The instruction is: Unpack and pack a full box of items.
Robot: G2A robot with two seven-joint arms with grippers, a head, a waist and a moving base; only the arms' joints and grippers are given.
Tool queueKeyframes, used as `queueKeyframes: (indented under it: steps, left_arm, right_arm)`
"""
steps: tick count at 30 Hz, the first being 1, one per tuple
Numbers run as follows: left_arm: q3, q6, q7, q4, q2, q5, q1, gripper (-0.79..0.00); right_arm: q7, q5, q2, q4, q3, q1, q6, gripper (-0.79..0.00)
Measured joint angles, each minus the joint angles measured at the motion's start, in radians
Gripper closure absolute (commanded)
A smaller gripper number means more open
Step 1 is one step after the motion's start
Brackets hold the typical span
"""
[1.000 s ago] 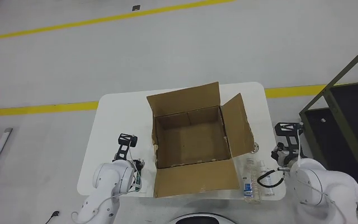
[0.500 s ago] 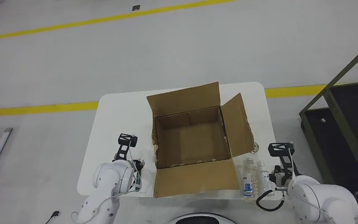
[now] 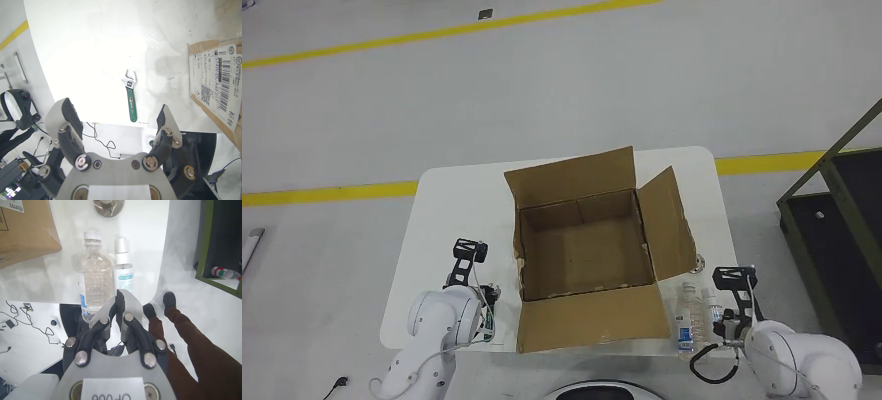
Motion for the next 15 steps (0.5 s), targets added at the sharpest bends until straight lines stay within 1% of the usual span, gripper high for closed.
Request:
queueKeyframes:
  steps: [1, 2, 3, 4, 8, 9, 11, 13, 15]
  left_arm:
    - [0.0, 0.0, 0.0, 0.0, 0.0, 0.0, 0.0, -0.785]
    - [0.0, 0.0, 0.0, 0.0, 0.0, 0.0, 0.0, -0.785]
    - [0.0, 0.0, 0.0, 0.0, 0.0, 0.0, 0.0, -0.785]
    - [0.0, 0.0, 0.0, 0.0, 0.0, 0.0, 0.0, -0.785]
    - [0.0, 0.0, 0.0, 0.0, 0.0, 0.0, 0.0, -0.785]
    - [0.0, 0.0, 0.0, 0.0, 0.0, 0.0, 0.0, -0.785]
    - [0.0, 0.0, 0.0, 0.0, 0.0, 0.0, 0.0, -0.785]
    - [0.0, 0.0, 0.0, 0.0, 0.0, 0.0, 0.0, -0.785]
    - [0.0, 0.0, 0.0, 0.0, 0.0, 0.0, 0.0, -0.785]
  right_arm:
    - [0.0, -0.001, 0.0, 0.001, -0.004, -0.002, 0.007, -0.483]
    - [0.0, -0.001, 0.0, 0.003, -0.008, -0.004, 0.016, -0.505]
    - [0.0, 0.001, -0.001, 0.006, -0.012, -0.005, 0.031, -0.499]
    - [0.0, 0.003, -0.001, 0.008, -0.015, -0.006, 0.042, -0.517]
    - [-0.001, 0.007, -0.002, 0.023, -0.037, -0.001, 0.071, -0.65]
    - [-0.001, 0.013, -0.003, 0.03, -0.045, 0.002, 0.078, -0.668]
    - [-0.001, 0.015, -0.003, 0.044, -0.055, 0.008, 0.091, -0.619]
    - [-0.006, 0.023, -0.004, 0.064, -0.066, 0.016, 0.105, -0.646]
    - [-0.012, 0.035, -0.005, 0.088, -0.075, 0.023, 0.113, -0.597]
